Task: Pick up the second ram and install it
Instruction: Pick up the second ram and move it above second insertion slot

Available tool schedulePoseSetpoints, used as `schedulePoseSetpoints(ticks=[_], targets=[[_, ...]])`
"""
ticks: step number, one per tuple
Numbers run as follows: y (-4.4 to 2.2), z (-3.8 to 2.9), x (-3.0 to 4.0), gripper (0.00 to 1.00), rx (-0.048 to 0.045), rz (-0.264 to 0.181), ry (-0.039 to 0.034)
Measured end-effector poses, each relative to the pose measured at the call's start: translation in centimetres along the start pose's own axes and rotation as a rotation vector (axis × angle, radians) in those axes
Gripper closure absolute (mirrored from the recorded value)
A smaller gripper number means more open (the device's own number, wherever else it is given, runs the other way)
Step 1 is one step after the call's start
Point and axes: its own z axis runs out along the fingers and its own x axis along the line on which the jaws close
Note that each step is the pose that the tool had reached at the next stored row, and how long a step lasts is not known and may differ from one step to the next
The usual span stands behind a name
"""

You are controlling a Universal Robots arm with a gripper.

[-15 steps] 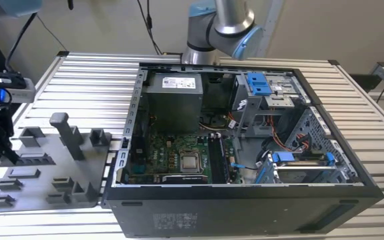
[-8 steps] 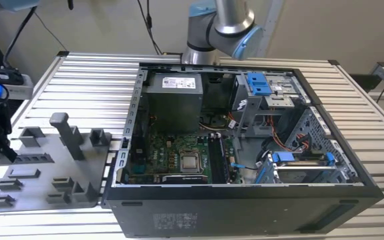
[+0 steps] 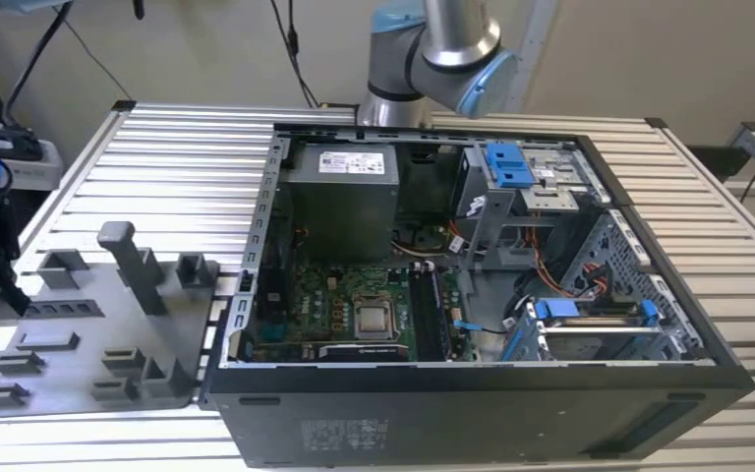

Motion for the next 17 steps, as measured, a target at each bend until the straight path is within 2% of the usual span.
schedulePoseSetpoints(ticks=[17], targets=[[-0.03, -1.55, -0.02, 0.86, 0.0, 0.008, -0.0002]])
